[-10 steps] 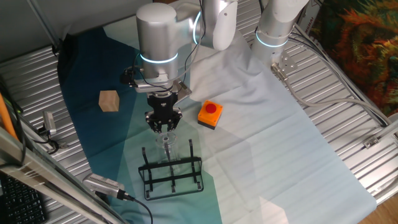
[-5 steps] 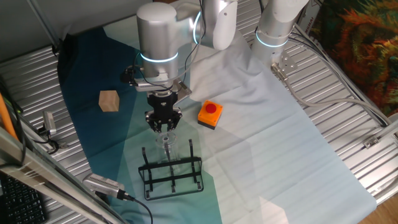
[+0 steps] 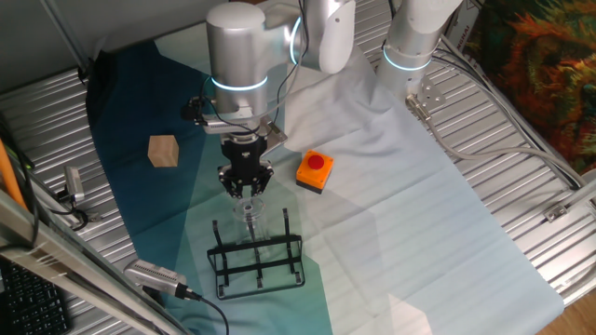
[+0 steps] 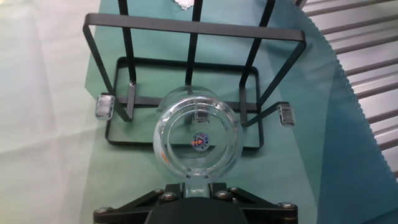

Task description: Take the cup off the cup rack

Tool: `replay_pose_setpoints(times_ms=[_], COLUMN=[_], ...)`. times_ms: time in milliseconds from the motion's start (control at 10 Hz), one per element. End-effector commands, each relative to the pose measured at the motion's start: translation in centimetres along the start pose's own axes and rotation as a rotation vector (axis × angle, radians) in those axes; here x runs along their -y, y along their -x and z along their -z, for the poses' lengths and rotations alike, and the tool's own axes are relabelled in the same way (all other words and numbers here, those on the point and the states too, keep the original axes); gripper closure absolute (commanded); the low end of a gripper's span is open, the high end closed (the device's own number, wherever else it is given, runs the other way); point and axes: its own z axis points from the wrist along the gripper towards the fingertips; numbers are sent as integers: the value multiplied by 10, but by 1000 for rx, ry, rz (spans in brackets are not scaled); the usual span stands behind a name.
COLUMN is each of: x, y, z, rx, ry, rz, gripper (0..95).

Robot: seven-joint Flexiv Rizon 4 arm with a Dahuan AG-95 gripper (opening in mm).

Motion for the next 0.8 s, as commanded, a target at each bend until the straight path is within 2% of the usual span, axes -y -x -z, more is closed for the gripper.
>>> replay_pose_setpoints(times_ms=[100, 800], x=[0, -1], y=[1, 0], z=[-1, -6], rx=[0, 13], ry=[-5, -17], rz=[-5, -11], gripper=[760, 760])
